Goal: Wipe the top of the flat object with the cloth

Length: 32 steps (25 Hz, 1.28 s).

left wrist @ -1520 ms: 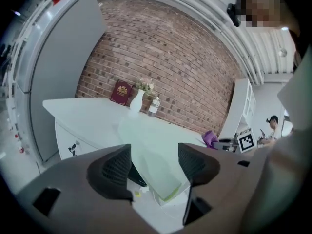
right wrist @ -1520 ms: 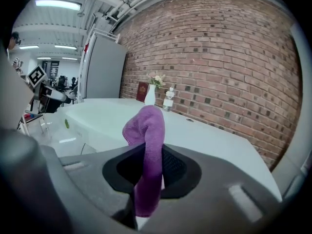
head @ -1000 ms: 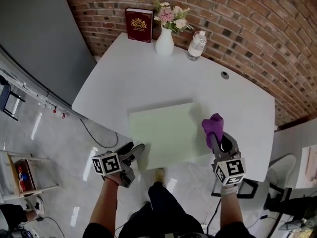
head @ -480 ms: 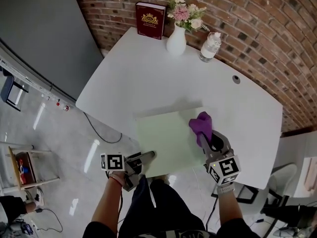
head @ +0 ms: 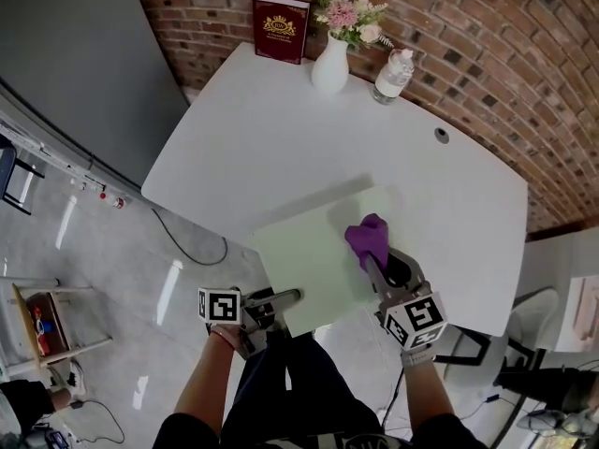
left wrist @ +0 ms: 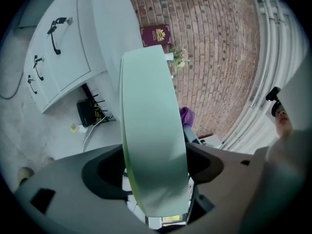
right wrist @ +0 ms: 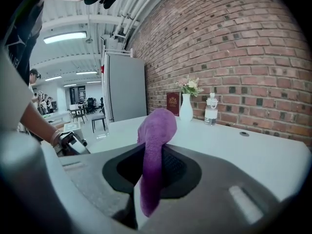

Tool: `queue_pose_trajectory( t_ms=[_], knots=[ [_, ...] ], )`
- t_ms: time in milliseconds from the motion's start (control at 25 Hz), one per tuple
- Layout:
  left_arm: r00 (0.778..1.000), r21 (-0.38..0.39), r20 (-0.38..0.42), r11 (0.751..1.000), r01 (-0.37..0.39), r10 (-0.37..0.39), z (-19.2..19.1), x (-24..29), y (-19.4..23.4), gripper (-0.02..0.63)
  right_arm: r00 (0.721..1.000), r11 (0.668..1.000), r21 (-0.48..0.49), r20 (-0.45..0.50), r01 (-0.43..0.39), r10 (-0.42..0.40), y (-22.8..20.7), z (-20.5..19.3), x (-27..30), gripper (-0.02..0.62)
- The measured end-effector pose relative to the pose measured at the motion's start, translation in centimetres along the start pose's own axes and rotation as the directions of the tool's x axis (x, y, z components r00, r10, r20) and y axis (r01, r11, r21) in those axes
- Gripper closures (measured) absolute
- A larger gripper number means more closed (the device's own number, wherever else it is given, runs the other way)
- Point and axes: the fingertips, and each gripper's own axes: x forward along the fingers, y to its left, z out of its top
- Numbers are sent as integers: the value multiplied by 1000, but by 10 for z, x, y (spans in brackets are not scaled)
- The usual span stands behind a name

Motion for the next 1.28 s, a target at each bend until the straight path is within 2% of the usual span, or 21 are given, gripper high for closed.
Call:
queue_pose_trajectory(
  t_ms=[120, 160, 240, 360, 480, 560, 640, 800, 880, 960, 1000, 1040, 1160, 1280],
  knots=[
    [993, -83, 120, 997, 11, -1, 19, -5, 2, 270, 1000, 1000, 6, -20, -19, 19, 12, -8, -1, 526],
    [989, -77, 145, 997, 30, -19, 24, -4, -2, 270, 999, 1000, 3, -26, -22, 22, 15, -10, -2, 526],
    [990, 7, 135, 1000, 27, -27, 29, -4, -7, 295, 999, 1000, -1, -31, -19, 19, 18, -12, -4, 526],
    [993, 144, 115, 989, -38, 22, 35, -11, -11, 298, 1000, 1000, 14, -11, -8, 8, 18, -7, -5, 526],
    [992, 275, 124, 960, -53, 19, 46, -17, -35, 298, 1000, 1000, 15, 12, -6, 6, 21, 4, -9, 526],
    [992, 369, 123, 927, -73, 29, 55, -20, -52, 299, 999, 1000, -3, 35, -9, 9, 25, 18, -10, 526],
    [991, 472, 124, 876, -105, 52, 65, -24, -68, 299, 997, 1000, -8, 71, -16, 17, 29, 36, -12, 526],
    [988, 646, 123, 748, -152, 94, 78, -28, -89, 301, 990, 999, -23, 139, -32, 35, 41, 74, -15, 526],
    [986, 723, 115, 670, -169, 124, 79, -29, -94, 301, 985, 998, -42, 163, -48, 54, 49, 93, -17, 526],
    [980, 797, 108, 575, -187, 169, 77, -30, -96, 301, 980, 996, -56, 183, -66, 75, 56, 109, -19, 526],
    [975, 823, 106, 533, -195, 193, 76, -30, -95, 301, 978, 995, -64, 190, -76, 87, 61, 116, -20, 526],
    [971, 841, 104, 502, -201, 214, 74, -31, -93, 301, 976, 994, -72, 196, -87, 99, 65, 123, -21, 526],
    [960, 877, 105, 431, -213, 260, 73, -35, -85, 301, 967, 989, -71, 211, -130, 142, 81, 145, -22, 526],
    [945, 918, 121, 327, -223, 302, 72, -35, -80, 301, 957, 983, -56, 225, -176, 184, 98, 165, -24, 526]
  ],
)
